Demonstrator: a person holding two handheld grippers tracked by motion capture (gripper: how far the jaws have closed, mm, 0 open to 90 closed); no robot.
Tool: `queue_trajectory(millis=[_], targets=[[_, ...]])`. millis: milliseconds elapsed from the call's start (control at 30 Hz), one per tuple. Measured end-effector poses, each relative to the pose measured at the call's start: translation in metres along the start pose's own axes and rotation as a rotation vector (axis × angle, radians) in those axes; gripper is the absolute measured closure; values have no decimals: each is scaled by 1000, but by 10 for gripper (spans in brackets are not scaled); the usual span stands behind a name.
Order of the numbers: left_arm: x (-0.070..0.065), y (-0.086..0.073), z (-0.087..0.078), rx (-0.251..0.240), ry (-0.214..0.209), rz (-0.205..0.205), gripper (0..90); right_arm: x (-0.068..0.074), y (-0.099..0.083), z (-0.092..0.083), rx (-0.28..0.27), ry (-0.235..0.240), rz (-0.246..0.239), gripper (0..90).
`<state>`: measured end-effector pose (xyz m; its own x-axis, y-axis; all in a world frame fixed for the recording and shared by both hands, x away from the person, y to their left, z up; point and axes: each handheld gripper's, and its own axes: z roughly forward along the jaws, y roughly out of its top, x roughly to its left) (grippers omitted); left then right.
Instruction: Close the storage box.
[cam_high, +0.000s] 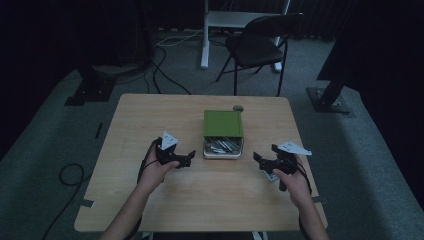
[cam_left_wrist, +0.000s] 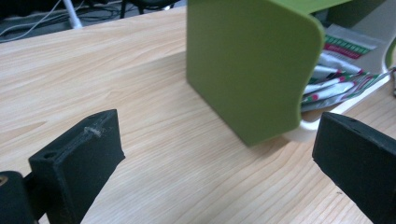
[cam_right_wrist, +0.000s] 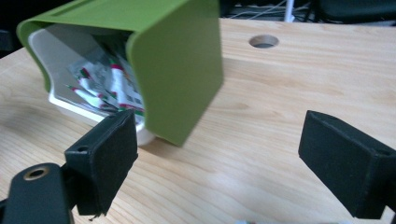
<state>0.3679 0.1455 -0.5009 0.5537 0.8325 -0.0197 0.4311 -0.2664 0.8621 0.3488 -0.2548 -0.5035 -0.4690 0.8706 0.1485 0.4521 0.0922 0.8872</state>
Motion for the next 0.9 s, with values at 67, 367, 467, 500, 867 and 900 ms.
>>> queue_trajectory(millis=[67, 367, 467, 500, 867, 900], targets=[[3, -3, -3, 8, 8, -7, 21, -4, -4, -4, -2, -11, 9, 115], [15, -22, -14, 24, 23, -50, 21, -15, -20, -23, 0, -42, 27, 115], [19, -28, -19, 30, 37, -58, 21, -21, -28, -30, 13, -67, 26, 115], [20, -29, -21, 32, 42, -57, 21, -22, -30, -32, 15, -71, 29, 115], [37, -50, -43, 59, 90, -76, 21, -37, -55, -53, 66, -142, 68, 115], [39, -51, -45, 60, 95, -78, 21, -38, -57, -54, 69, -148, 73, 115]])
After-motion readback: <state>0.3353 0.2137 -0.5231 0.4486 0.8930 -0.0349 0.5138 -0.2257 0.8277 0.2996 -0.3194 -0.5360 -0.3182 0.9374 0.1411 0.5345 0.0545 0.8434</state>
